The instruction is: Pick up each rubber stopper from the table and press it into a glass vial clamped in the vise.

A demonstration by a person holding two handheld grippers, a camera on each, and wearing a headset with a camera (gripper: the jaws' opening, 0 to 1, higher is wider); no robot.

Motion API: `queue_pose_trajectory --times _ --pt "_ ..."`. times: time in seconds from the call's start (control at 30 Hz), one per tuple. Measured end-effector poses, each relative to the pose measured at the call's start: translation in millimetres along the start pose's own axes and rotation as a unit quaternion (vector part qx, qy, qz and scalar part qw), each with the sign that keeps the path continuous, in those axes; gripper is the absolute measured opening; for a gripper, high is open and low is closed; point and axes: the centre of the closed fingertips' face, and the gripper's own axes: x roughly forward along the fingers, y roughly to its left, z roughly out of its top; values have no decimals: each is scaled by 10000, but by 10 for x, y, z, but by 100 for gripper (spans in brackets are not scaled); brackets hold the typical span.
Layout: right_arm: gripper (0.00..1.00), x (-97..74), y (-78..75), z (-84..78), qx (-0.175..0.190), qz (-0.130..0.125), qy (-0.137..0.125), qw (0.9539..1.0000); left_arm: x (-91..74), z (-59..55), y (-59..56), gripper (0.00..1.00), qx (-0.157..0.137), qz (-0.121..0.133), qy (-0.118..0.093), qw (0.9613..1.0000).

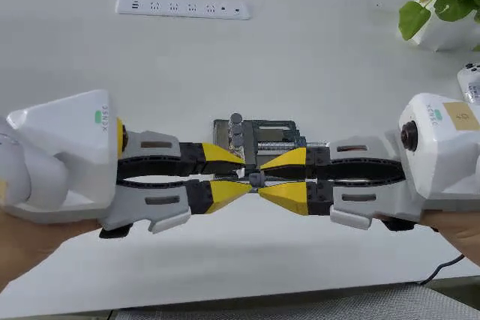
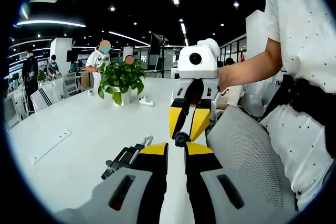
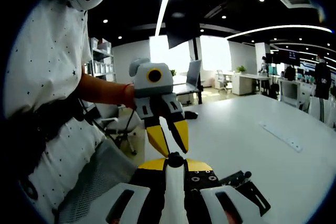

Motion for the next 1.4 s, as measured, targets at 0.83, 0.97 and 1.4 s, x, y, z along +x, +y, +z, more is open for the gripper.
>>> queue_pose_trajectory --times 0.83,0.97,1.4 --pt "8 -35 -25 84 19 -12 -118 9999 -9 100 -31 4 -192 -139 -194 9995" --pt "8 -42 -26 99 28 -13 -146 9999 -22 113 -29 4 -240 -146 -236 9993" --pt "8 -42 -4 117 0 13 -134 9999 -50 112 -39 4 -326 -203 -270 9989"
